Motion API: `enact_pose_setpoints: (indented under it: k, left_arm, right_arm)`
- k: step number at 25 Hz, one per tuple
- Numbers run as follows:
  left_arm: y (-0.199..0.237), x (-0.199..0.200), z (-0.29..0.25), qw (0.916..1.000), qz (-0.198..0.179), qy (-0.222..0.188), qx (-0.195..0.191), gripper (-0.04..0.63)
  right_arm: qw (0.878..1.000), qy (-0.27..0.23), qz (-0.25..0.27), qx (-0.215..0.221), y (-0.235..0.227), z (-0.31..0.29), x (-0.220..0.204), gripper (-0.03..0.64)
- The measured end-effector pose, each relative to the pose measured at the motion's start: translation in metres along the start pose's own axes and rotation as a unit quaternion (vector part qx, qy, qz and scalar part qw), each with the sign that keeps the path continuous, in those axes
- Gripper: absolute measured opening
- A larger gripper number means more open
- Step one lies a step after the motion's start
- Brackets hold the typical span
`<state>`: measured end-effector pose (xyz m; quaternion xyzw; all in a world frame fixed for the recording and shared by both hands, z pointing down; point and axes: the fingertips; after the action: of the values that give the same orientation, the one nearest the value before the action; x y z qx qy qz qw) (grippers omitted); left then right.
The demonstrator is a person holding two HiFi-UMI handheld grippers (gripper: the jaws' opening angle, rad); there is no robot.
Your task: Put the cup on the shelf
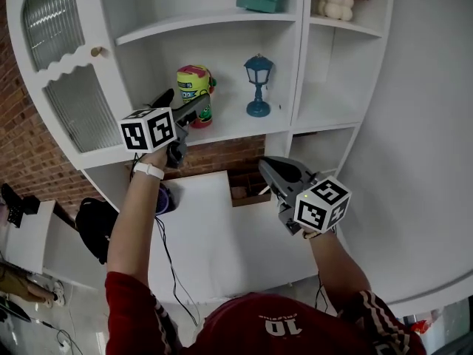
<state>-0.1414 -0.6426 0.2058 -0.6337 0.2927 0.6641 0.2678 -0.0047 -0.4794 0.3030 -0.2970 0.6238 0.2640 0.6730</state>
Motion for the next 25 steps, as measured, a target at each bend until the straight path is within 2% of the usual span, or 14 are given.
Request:
enact_pose_setpoints:
  k: [6,10,15,21,25]
  left_arm:
    - [-0.028,-0.018,0.017,0.9998,0.006,0.012,0.017,0.485]
    - [-0.049,-0.028,0.033,0.9995,0.015,0.004,0.028,0.477]
    - [-0.098,-0.053,0.053,0.9994,-0.009,0.009,0.033,0.477]
    - [-0.159,-0.102,0.087,0.9976,-0.036,0.034,0.048,0.476]
    - [-0.196,-0.126,0.114,0.9971,-0.02,0.027,0.069,0.472]
  right_arm:
    - [1.0,-0.006,-0.015,0.014,0.001,0.037,0.008,0.005]
    - [1.0,-0.003,-0.021,0.022,0.003,0.064,0.004,0.005]
    - [0.998,-0.017,-0.061,0.028,0.0,0.105,-0.002,0.005]
    - [0.999,-0.016,-0.045,0.01,-0.007,0.16,-0.011,0.005]
    - [0.999,-0.014,-0.03,-0.006,-0.013,0.194,-0.017,0.005]
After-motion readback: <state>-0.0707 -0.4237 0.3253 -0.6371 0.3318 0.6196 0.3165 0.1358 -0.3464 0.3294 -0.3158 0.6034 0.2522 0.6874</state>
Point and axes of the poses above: the fingertips, and each gripper's own axes: z backward along the fingers, y to its left, x out of its top, and after that the axes turned 4 degrees about y, right-handed
